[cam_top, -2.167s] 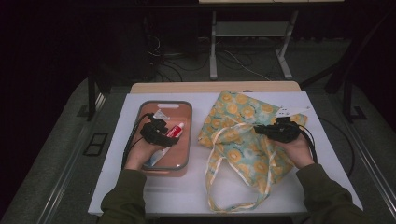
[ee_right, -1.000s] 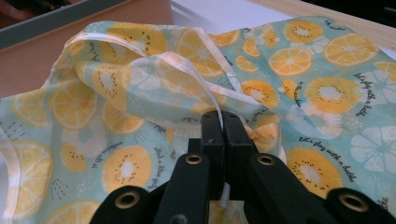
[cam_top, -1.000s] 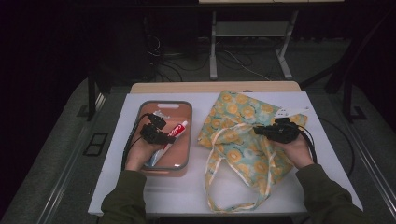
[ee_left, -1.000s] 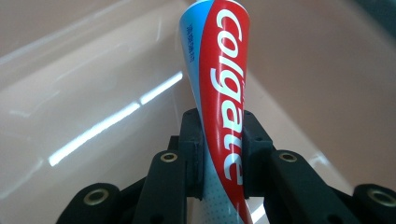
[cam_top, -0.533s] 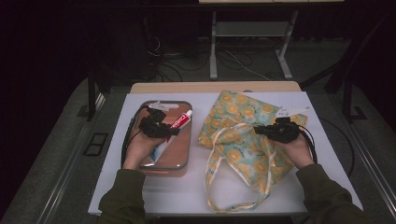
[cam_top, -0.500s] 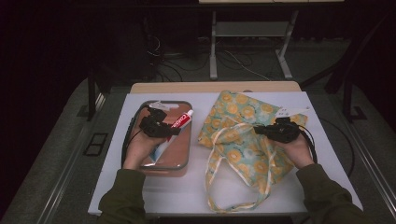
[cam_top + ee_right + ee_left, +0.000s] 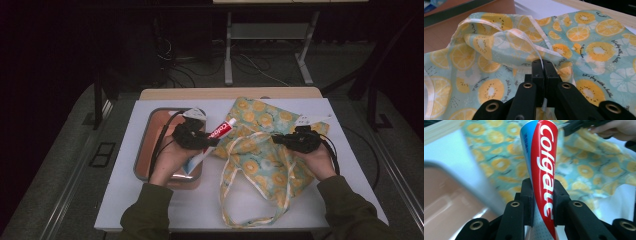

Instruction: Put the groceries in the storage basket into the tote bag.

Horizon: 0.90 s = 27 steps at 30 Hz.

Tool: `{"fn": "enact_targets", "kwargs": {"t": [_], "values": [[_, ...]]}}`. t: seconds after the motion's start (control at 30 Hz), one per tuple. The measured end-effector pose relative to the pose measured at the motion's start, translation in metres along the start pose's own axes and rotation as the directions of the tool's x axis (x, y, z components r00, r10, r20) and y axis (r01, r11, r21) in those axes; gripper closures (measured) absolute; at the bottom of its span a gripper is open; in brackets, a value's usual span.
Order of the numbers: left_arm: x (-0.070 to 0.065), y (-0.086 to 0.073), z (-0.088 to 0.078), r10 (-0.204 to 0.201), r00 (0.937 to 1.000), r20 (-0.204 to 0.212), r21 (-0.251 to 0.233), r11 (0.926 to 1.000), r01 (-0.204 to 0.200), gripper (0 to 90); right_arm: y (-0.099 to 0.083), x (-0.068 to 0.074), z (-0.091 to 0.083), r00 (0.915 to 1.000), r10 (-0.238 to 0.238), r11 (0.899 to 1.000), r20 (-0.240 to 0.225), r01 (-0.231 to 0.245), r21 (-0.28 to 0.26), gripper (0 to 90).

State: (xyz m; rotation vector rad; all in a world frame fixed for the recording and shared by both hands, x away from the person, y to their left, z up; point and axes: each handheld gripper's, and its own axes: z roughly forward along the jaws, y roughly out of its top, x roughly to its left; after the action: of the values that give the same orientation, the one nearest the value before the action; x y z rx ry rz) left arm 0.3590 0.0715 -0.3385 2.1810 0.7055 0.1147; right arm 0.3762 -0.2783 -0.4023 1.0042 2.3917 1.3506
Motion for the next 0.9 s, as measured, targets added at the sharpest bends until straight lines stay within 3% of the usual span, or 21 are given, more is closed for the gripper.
{"fn": "enact_targets", "kwargs": {"t": [0.17,0.4,0.5,0.7,0.9], "values": [[-0.021,0.012,0.014,0.03,0.9991,0.028,-0.013,0.9995,-0.03,75.1,0.0,0.0,0.0,1.0,0.0,1.0,-0.001,0.0,0.0,88.9],[-0.047,0.023,0.039,0.066,0.9971,0.038,0.02,0.9976,-0.066,75.0,0.001,0.0,-0.002,1.0,-0.001,1.0,0.002,0.001,-0.006,88.9],[-0.057,0.025,0.055,0.057,0.9966,0.06,0.02,0.9981,-0.058,75.1,0.001,0.0,-0.003,1.0,-0.004,1.0,0.0,0.004,-0.008,88.9],[-0.068,0.019,0.085,0.054,0.9964,0.066,0.065,0.9962,-0.059,75.0,0.001,-0.001,-0.005,1.0,-0.001,1.0,0.0,0.001,-0.012,88.9],[-0.068,0.01,0.111,0.042,0.9969,0.066,0.127,0.9907,-0.05,75.0,0.0,-0.002,-0.006,1.0,0.002,1.0,0.001,-0.002,-0.015,88.9]]}}
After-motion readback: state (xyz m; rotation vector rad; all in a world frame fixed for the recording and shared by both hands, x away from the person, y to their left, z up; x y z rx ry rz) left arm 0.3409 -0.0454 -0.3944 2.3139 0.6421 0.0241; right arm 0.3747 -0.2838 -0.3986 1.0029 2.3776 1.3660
